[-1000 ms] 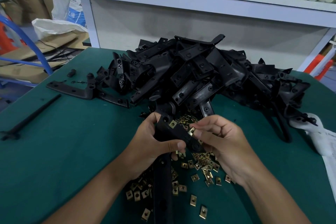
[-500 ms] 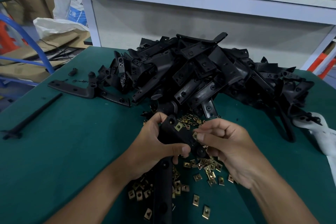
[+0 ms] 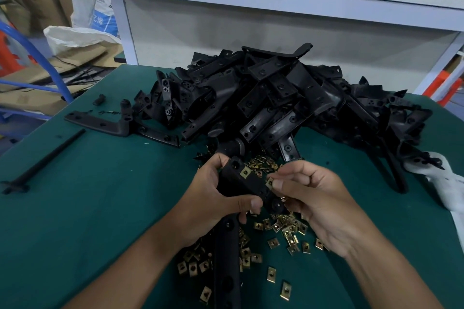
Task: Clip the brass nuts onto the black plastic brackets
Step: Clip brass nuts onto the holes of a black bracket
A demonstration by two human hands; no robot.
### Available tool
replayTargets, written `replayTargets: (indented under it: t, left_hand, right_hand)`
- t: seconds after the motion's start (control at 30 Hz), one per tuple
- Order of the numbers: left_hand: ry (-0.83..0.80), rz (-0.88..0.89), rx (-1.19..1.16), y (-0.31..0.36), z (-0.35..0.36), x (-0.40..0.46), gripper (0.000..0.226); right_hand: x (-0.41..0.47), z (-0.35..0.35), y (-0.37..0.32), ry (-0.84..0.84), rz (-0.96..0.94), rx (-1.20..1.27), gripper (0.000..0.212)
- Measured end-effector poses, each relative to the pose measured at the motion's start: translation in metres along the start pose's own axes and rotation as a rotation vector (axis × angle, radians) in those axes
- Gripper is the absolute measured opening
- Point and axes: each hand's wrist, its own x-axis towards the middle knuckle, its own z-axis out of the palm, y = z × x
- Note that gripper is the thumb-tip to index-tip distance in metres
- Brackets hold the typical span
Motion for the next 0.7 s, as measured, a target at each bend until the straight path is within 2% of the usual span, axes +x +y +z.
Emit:
replayTargets:
  t: [0.4, 0.57, 0.7]
  left_hand:
    - [0.013, 0.000, -0.002, -0.0013, -0.0009, 0.0002, 0.069]
    - [0.004, 0.019, -0.009, 0.0007, -0.0001, -0.0007, 0.059]
    - [0.015, 0.015, -0.007, 0.0012, -0.0002, -0.0006, 0.065]
  right_hand:
    - [-0.0018, 0.0013, -0.0017, -0.006, -0.032, -0.022, 0.022]
    - [-0.0018, 0.0034, -0.0003, 0.004, -0.034, -0.033, 0.020]
    - [-0.0019, 0.0030, 0.0001, -0.007, -0.035, -0.040, 0.022]
